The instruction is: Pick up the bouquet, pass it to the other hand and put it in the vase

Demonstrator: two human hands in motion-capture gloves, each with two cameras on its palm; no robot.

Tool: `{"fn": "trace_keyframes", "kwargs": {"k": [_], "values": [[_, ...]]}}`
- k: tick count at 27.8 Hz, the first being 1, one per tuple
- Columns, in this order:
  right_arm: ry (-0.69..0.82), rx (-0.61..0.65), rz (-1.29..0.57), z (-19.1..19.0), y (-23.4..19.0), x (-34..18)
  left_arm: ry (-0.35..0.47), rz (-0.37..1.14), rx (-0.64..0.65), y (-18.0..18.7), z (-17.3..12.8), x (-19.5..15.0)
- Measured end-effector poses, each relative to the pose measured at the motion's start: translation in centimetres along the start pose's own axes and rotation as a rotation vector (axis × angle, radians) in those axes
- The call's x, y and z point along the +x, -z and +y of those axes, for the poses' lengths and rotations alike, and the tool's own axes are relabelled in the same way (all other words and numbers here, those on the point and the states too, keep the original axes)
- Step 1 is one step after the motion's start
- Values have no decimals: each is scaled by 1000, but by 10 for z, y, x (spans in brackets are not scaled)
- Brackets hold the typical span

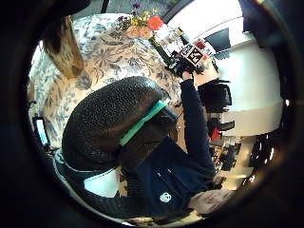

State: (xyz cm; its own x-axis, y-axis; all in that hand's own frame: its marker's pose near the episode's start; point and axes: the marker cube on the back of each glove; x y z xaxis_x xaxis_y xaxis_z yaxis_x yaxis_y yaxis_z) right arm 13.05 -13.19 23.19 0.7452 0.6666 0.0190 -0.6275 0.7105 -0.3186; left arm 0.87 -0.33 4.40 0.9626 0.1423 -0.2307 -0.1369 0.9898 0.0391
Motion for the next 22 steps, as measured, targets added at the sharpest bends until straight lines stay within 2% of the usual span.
{"fn": "trace_keyframes", "kwargs": {"k": [11, 18, 20, 22], "values": [[-78, 27, -24, -1, 5, -2, 15, -1, -31, -9, -5, -4], [-285, -122, 58, 28, 13, 2, 19, 9, -36, -10, -3, -4], [-243, -52, -6, 27, 14, 3, 18, 7, -38, -11, -4, -6], [-120, 76, -103, 9, 12, -3, 17, 9, -39, -12, -5, -7]]}}
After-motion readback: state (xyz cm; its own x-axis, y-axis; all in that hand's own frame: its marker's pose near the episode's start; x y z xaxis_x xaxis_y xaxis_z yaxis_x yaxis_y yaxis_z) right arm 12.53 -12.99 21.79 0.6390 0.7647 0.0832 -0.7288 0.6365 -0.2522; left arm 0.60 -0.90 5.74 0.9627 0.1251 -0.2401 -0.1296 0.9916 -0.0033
